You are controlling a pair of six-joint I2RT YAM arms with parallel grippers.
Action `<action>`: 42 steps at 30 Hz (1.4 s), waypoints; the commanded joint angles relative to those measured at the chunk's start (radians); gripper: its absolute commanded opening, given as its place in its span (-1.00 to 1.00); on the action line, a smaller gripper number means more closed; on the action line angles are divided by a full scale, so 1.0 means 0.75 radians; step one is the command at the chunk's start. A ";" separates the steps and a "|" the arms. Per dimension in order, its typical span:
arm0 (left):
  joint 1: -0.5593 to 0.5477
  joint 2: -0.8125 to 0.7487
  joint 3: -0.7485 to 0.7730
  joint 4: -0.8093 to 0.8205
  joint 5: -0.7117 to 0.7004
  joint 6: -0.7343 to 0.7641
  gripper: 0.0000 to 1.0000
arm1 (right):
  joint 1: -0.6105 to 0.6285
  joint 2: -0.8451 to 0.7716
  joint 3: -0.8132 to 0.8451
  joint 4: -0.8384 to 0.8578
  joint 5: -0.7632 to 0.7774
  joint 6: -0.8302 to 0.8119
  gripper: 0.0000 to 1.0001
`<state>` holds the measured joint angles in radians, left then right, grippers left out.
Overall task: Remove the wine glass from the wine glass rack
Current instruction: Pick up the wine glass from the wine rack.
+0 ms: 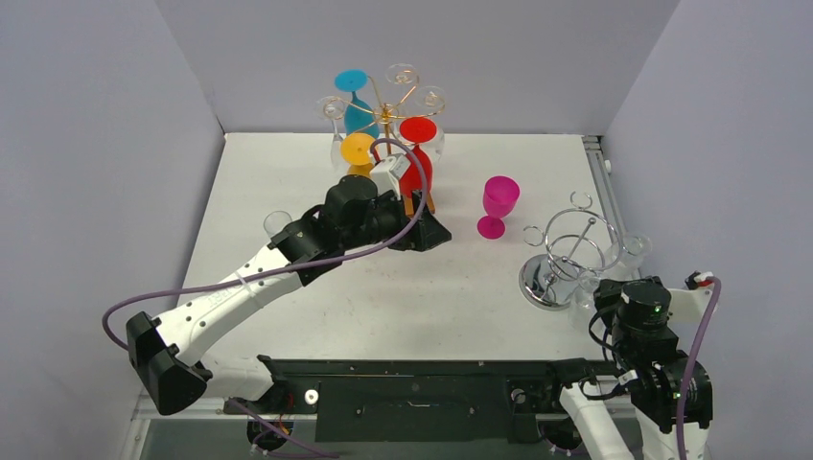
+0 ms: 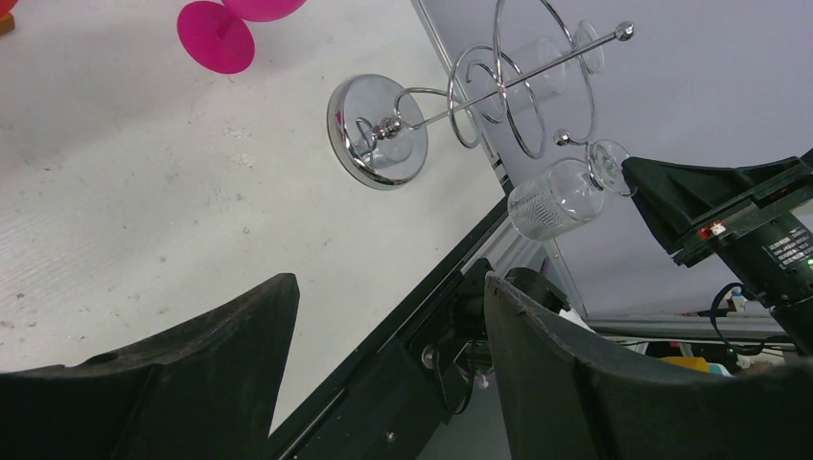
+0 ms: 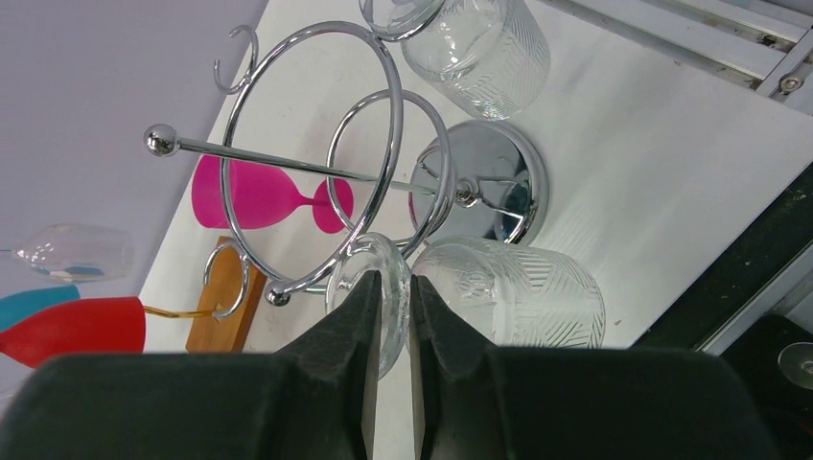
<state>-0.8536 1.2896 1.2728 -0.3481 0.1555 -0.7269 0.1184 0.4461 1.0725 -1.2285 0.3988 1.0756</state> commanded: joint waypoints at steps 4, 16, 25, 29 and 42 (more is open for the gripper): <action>-0.001 0.009 0.017 0.130 0.055 -0.047 0.35 | 0.001 -0.106 -0.043 -0.007 -0.011 0.099 -1.00; -0.003 0.026 0.015 0.148 0.058 -0.053 0.35 | 0.020 -0.201 -0.060 0.041 0.026 0.188 -1.00; -0.004 0.031 0.006 0.156 0.057 -0.054 0.35 | 0.036 -0.224 -0.068 0.094 -0.007 0.215 -1.00; -0.003 0.029 0.002 0.158 0.059 -0.055 0.34 | 0.038 -0.220 -0.046 0.093 -0.016 0.225 -1.00; -0.003 0.032 -0.009 0.174 0.066 -0.068 0.35 | 0.040 -0.224 -0.004 0.074 -0.054 0.247 -1.00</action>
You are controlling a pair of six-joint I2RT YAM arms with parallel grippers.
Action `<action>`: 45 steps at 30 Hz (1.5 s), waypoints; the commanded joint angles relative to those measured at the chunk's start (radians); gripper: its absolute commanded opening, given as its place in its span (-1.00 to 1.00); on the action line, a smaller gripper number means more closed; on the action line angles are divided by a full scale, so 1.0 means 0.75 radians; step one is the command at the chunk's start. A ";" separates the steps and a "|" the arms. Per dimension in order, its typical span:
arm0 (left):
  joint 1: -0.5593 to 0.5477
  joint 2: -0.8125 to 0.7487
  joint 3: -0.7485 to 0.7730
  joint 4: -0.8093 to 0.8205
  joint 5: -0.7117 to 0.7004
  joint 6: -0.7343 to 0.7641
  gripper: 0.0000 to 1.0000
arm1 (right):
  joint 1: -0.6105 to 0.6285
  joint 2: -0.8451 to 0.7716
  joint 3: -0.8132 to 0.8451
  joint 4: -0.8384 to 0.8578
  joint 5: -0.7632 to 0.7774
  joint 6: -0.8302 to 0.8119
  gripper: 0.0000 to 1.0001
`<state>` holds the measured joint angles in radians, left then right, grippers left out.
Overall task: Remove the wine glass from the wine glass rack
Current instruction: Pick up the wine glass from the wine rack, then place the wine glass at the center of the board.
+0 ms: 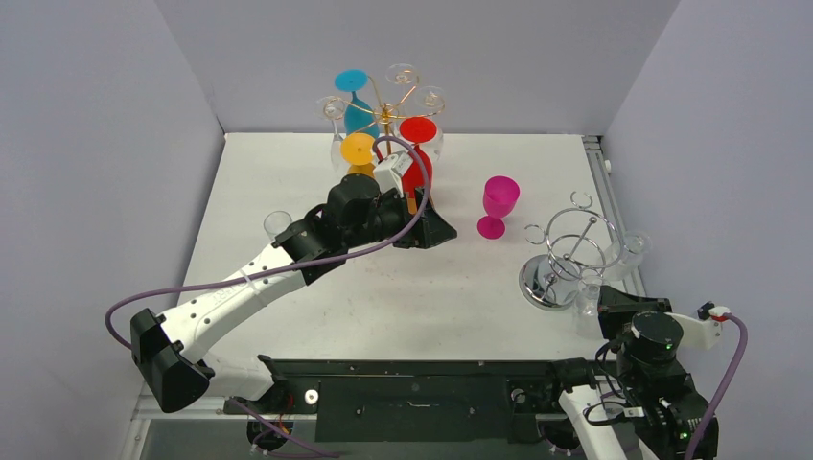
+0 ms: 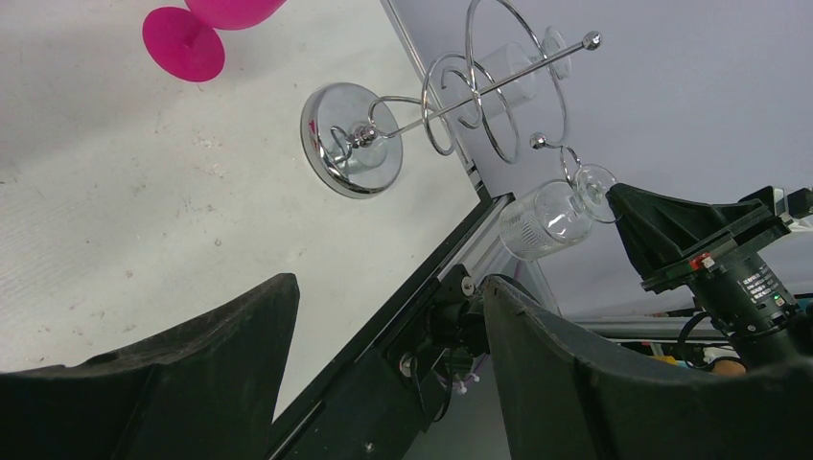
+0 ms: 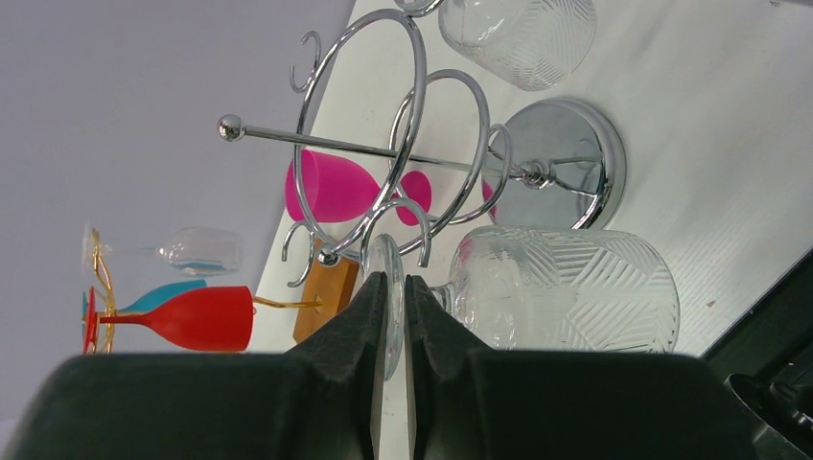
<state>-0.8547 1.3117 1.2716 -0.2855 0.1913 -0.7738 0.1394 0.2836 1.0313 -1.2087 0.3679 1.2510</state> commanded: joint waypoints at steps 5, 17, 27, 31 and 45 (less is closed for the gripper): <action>-0.002 0.006 -0.015 0.105 0.030 -0.019 0.35 | 0.012 0.005 0.077 0.035 -0.031 0.015 -1.00; -0.002 0.006 -0.040 0.125 0.044 -0.043 0.35 | 0.012 0.029 0.054 0.038 -0.104 0.020 -1.00; -0.002 0.012 -0.057 0.155 0.072 -0.076 0.35 | 0.012 0.095 0.055 0.114 -0.256 0.015 -1.00; -0.003 0.014 -0.066 0.168 0.075 -0.088 0.35 | 0.012 0.131 0.057 0.151 -0.333 0.011 -1.00; 0.009 0.018 -0.074 0.199 0.093 -0.121 0.36 | 0.012 0.254 0.114 0.277 -0.569 0.035 -1.00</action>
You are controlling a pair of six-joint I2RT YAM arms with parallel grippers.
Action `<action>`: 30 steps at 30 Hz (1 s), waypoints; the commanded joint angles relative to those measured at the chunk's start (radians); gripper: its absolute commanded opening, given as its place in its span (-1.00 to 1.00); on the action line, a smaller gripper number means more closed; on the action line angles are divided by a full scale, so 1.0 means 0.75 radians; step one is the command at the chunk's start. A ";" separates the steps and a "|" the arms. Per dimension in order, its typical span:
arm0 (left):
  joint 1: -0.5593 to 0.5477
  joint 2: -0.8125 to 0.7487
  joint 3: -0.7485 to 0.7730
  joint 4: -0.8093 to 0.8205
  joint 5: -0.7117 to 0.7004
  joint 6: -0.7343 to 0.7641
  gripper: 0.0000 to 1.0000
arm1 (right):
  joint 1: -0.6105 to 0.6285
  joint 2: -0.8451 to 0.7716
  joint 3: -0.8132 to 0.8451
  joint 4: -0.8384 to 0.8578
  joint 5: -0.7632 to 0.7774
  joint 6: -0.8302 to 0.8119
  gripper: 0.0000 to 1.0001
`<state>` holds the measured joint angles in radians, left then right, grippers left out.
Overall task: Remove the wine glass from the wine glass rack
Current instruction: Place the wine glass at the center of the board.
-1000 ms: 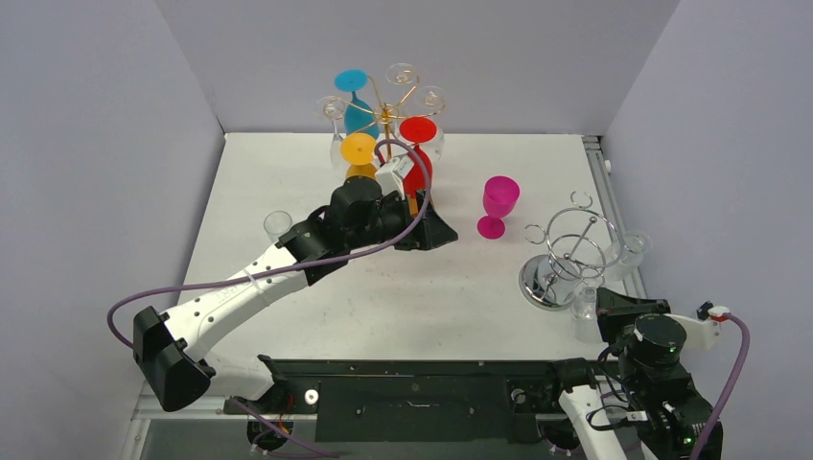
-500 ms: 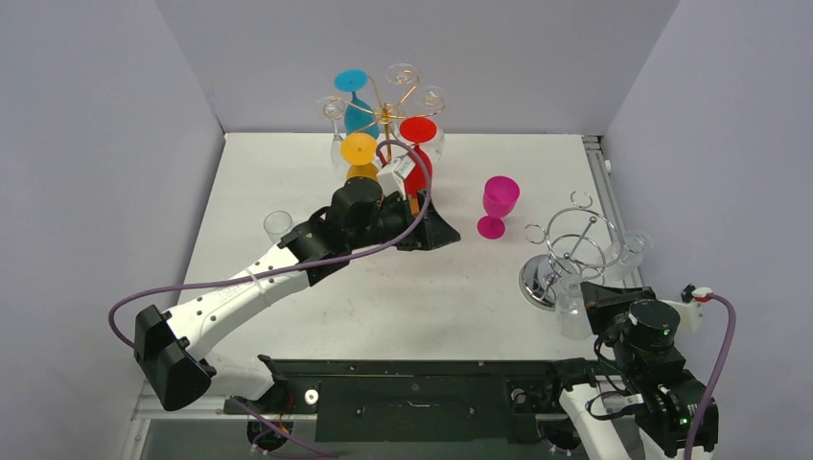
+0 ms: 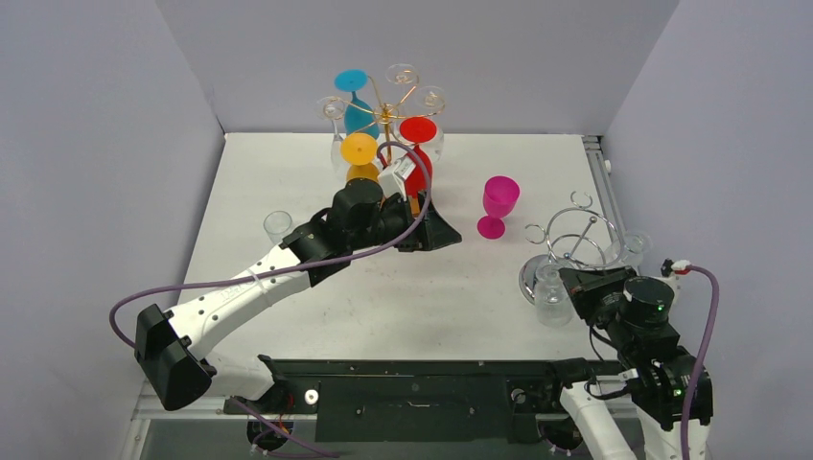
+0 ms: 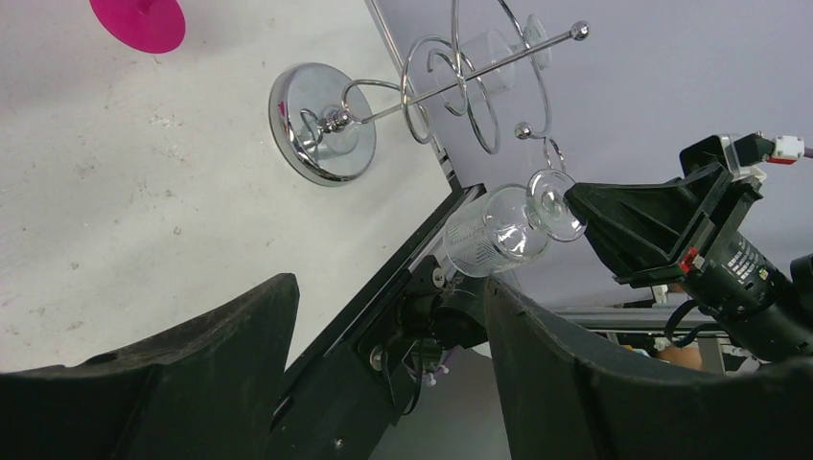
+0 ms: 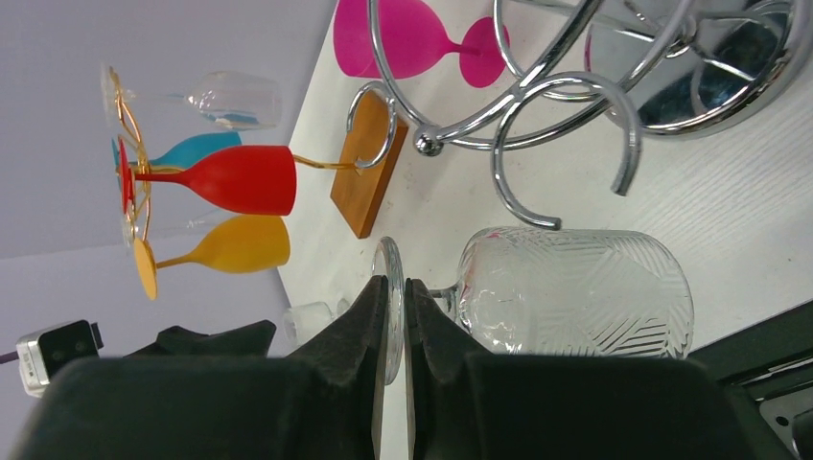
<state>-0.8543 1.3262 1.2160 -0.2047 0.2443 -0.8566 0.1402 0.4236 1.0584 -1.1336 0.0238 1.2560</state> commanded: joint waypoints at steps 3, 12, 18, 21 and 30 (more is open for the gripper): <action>0.021 -0.014 0.003 0.090 0.016 -0.015 0.36 | 0.011 0.118 0.120 0.211 -0.158 0.032 -1.00; 0.061 -0.053 -0.057 0.195 0.041 -0.087 0.36 | 0.013 0.214 0.169 0.377 -0.252 0.096 -1.00; 0.082 -0.064 -0.160 0.484 0.128 -0.246 0.39 | 0.034 0.300 0.187 0.606 -0.304 0.225 -1.00; 0.090 -0.071 -0.185 0.636 0.141 -0.309 0.48 | 0.074 0.370 0.194 0.760 -0.303 0.286 -1.00; 0.109 -0.040 -0.245 0.993 0.119 -0.512 0.73 | 0.221 0.607 0.286 1.102 -0.289 0.452 -1.00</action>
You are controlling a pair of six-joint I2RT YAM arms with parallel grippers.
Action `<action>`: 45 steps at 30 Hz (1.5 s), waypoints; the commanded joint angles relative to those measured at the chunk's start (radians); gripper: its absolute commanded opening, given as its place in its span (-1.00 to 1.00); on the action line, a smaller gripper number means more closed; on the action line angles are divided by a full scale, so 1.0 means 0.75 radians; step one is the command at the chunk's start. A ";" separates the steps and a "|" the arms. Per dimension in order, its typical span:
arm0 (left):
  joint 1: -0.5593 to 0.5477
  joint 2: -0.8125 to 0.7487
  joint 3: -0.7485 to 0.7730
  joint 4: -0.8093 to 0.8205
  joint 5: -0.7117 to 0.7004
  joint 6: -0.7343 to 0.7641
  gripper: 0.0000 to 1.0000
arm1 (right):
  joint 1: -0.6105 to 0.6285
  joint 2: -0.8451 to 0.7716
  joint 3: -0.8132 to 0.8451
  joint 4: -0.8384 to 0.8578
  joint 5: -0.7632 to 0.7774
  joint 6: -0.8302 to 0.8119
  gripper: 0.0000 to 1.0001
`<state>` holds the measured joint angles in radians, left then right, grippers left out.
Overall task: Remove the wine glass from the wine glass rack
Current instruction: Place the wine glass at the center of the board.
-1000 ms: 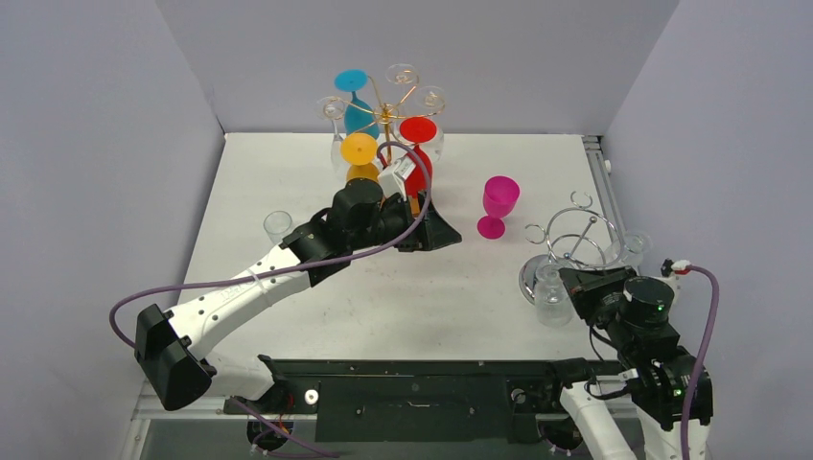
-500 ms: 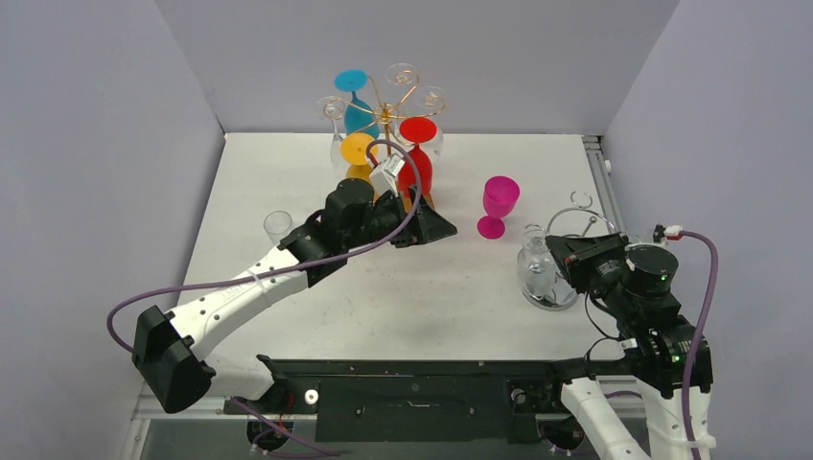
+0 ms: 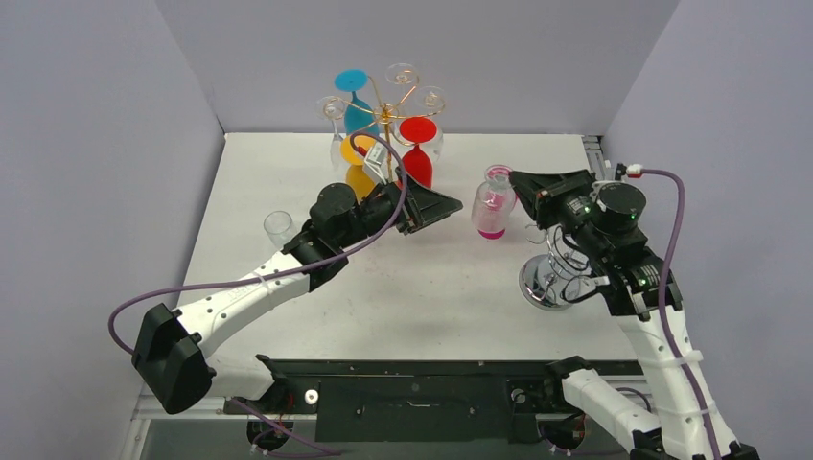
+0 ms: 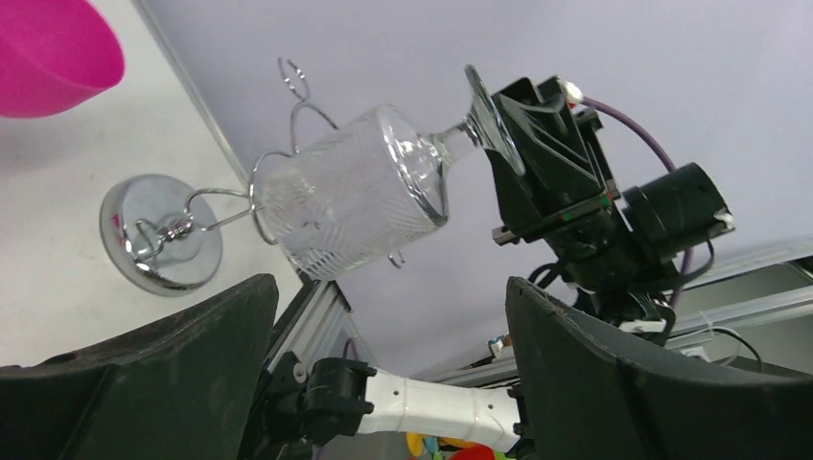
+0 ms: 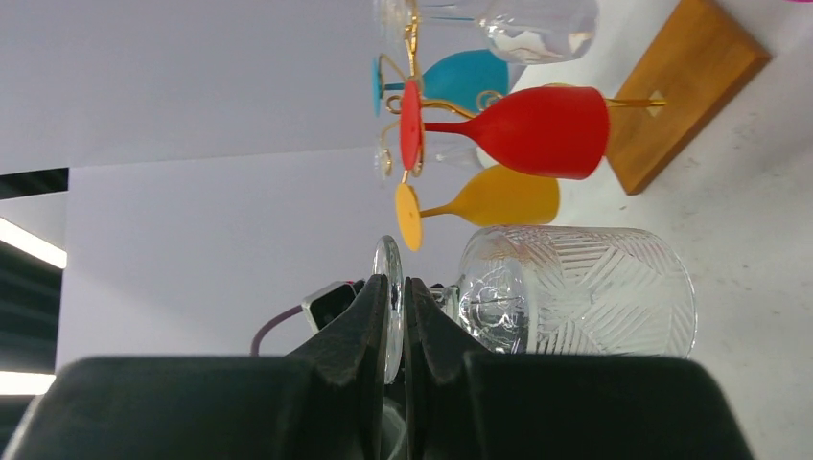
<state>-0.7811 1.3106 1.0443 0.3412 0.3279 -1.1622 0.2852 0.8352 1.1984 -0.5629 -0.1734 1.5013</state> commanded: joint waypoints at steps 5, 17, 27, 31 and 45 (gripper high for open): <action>0.021 -0.022 -0.065 0.392 -0.041 -0.162 0.78 | 0.045 0.117 0.157 0.432 -0.018 0.178 -1.00; 0.054 0.054 -0.048 0.550 -0.065 -0.260 0.82 | 0.115 0.185 0.152 0.583 -0.027 0.297 -1.00; 0.066 0.111 -0.044 0.793 -0.085 -0.332 0.77 | 0.170 0.190 0.075 0.689 -0.034 0.370 -1.00; 0.068 0.111 -0.043 0.866 -0.097 -0.342 0.70 | 0.172 0.190 0.046 0.736 -0.043 0.400 -1.00; 0.053 0.128 -0.039 1.232 -0.136 -0.390 0.24 | 0.212 0.222 -0.100 1.023 -0.110 0.585 -1.00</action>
<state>-0.7353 1.4189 0.9829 1.0836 0.2386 -1.4502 0.4274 0.9997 1.1431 0.0547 -0.2256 1.8893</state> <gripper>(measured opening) 0.672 0.046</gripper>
